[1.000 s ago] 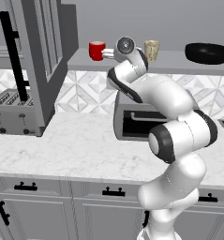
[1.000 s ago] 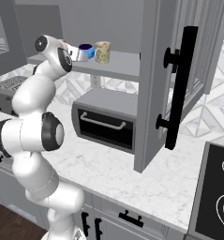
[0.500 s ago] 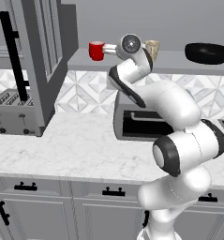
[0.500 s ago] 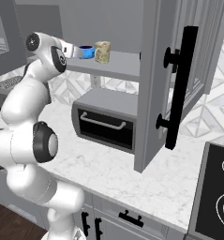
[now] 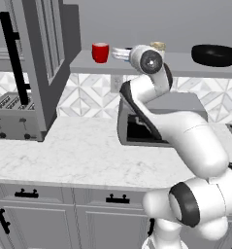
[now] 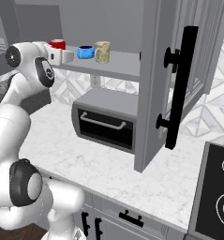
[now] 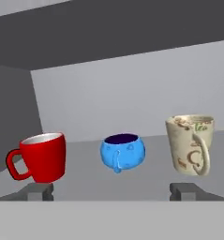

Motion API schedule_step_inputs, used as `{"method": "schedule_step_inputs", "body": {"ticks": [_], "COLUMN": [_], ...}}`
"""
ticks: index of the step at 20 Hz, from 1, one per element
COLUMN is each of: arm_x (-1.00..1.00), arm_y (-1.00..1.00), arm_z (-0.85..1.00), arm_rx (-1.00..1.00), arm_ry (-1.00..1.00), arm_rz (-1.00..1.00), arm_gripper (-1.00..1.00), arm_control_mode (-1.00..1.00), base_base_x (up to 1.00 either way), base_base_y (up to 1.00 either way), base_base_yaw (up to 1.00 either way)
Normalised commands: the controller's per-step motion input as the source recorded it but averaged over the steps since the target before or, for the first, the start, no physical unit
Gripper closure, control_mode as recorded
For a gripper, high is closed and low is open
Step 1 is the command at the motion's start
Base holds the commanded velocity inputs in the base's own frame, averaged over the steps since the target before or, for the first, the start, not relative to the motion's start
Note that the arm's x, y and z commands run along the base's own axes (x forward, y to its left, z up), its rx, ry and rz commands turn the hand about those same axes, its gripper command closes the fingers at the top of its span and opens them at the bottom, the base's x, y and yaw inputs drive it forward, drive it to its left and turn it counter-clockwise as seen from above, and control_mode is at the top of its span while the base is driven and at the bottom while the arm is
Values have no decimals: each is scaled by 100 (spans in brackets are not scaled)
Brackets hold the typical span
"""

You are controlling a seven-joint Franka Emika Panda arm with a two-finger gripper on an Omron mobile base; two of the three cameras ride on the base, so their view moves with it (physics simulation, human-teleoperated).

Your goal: Gather all objects into one cabinet and sort the glasses and bowls to opposite sides.

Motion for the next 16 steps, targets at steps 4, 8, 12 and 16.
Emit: {"method": "schedule_step_inputs", "body": {"ticks": [4, 8, 12, 16], "arm_x": [-100, -100, -100, -100], "arm_y": [0, -1, -10, -4], "arm_z": [0, 7, 22, 22], "arm_rx": [-3, -1, 0, 0], "arm_ry": [-22, -26, -36, -36], "arm_rz": [0, 0, 0, 0], "arm_gripper": [-100, -100, -100, -100], "arm_control_mode": [-100, -100, -100, -100], "base_base_x": [0, 0, 0, 0], "base_base_y": [0, 0, 0, 0], "base_base_yaw": [0, 0, 0, 0]}}
